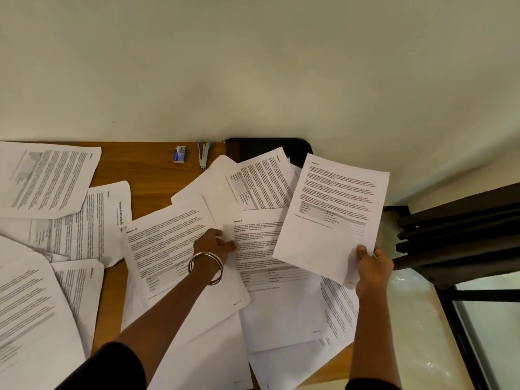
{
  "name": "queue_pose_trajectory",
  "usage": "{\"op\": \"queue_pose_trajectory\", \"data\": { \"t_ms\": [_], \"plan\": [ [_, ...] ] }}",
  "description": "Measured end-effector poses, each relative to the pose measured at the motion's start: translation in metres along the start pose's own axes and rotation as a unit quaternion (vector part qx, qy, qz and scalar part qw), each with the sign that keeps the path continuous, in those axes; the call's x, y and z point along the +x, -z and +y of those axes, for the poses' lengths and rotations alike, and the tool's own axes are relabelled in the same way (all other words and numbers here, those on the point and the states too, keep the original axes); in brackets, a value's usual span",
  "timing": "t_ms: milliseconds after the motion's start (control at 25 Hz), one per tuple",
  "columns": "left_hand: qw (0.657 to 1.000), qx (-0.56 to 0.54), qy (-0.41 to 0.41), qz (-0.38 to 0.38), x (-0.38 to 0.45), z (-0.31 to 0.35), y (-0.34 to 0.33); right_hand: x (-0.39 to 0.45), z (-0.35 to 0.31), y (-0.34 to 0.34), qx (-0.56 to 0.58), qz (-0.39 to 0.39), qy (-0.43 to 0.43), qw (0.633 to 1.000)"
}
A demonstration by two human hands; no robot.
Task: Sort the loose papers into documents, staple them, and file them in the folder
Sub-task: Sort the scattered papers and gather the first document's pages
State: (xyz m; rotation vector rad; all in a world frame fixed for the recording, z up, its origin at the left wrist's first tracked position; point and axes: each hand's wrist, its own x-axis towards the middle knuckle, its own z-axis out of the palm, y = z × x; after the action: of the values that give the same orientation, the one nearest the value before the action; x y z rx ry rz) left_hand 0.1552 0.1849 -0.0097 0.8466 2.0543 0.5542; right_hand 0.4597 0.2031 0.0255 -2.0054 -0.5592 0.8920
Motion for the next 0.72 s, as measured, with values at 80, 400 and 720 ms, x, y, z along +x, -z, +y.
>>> {"op": "queue_pose_trajectory", "data": {
  "t_ms": [80, 400, 720],
  "plan": [
    [0.999, 0.037, 0.025, -0.016, -0.001, 0.003, -0.004, -0.002, 0.003, 0.001, 0.011, -0.003, -0.006, 1.0],
    [0.994, 0.091, 0.063, -0.02, -0.004, 0.013, -0.021, -0.007, 0.008, 0.003, 0.048, -0.002, -0.028, 0.998],
    [0.985, 0.173, 0.016, -0.001, -0.01, 0.016, -0.027, -0.008, 0.008, -0.001, 0.063, 0.017, -0.017, 0.998]
  ]
}}
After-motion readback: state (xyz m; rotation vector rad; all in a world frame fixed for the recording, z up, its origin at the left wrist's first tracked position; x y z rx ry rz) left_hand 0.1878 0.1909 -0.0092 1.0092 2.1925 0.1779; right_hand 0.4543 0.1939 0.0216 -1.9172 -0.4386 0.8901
